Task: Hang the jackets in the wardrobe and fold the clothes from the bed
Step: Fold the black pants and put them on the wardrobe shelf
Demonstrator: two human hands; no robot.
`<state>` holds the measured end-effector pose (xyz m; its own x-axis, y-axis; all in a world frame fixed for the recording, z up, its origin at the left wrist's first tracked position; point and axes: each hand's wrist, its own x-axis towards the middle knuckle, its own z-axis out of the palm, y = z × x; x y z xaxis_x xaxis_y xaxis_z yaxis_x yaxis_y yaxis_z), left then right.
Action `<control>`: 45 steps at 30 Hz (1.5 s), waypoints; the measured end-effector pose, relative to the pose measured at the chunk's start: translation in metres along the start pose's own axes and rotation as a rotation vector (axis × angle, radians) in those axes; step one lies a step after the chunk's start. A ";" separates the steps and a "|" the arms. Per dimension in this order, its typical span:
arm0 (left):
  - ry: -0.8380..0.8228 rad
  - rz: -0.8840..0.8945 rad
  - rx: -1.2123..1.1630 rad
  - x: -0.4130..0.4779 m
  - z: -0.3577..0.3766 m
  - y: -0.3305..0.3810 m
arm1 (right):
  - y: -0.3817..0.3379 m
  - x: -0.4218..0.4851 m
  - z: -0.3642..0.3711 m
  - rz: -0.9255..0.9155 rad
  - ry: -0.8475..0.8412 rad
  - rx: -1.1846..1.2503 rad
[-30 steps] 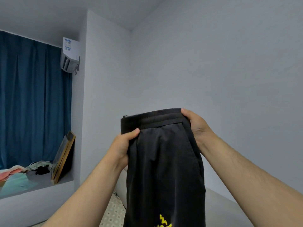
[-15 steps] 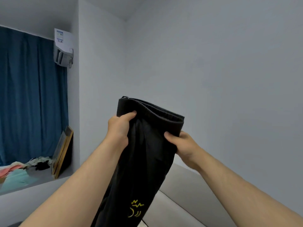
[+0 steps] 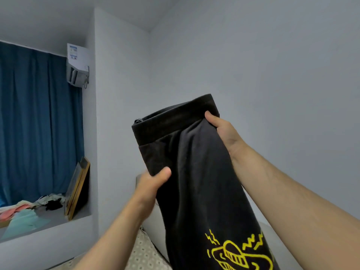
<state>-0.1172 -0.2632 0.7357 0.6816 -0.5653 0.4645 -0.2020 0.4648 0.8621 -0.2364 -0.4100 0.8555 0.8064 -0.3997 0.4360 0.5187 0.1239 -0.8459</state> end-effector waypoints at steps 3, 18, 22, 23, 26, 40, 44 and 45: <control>-0.110 -0.125 -0.024 -0.030 0.016 -0.034 | -0.007 0.007 0.000 -0.039 0.065 -0.100; 0.139 -0.349 -0.357 0.006 0.021 0.009 | 0.092 -0.065 -0.056 0.471 0.005 0.067; 0.136 -0.381 -0.357 0.009 0.019 0.004 | 0.112 -0.080 -0.045 0.515 0.032 0.125; 0.125 -0.392 -0.355 0.009 0.018 0.004 | 0.114 -0.080 -0.042 0.528 0.033 0.118; 0.098 -0.452 -0.337 0.010 0.012 0.008 | 0.111 -0.072 -0.044 0.520 0.081 0.053; 0.019 -0.601 0.054 0.012 -0.033 0.017 | 0.065 -0.039 -0.046 0.351 0.259 -0.108; 0.202 -0.580 -0.118 0.027 -0.030 0.034 | 0.054 -0.028 -0.055 0.217 0.305 -0.247; 0.183 -0.551 -0.128 0.025 -0.025 0.038 | 0.051 -0.027 -0.057 0.227 0.258 -0.275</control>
<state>-0.0903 -0.2427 0.7753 0.7746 -0.6250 -0.0967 0.2943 0.2209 0.9298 -0.2483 -0.4446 0.7828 0.7755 -0.6087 0.1679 0.2134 0.0023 -0.9770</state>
